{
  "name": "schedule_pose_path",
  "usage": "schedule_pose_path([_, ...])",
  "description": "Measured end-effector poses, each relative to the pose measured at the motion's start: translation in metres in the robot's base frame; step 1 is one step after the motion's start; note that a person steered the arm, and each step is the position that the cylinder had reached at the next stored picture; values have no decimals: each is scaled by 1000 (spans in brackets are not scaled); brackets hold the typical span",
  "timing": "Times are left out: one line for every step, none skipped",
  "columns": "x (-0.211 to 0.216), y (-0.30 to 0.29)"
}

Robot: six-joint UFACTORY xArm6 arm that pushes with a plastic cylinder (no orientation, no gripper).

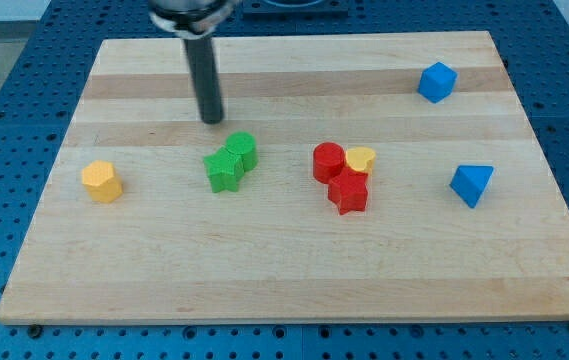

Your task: Point your arm at the red star

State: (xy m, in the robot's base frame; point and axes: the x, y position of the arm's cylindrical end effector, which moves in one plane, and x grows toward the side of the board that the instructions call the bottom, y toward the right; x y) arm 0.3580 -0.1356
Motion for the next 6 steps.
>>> schedule_pose_path([6,-67])
schedule_pose_path([17,-137])
schedule_pose_path([33,-169])
schedule_pose_path([37,-169])
schedule_pose_path([70,-136])
schedule_pose_path([81,-114])
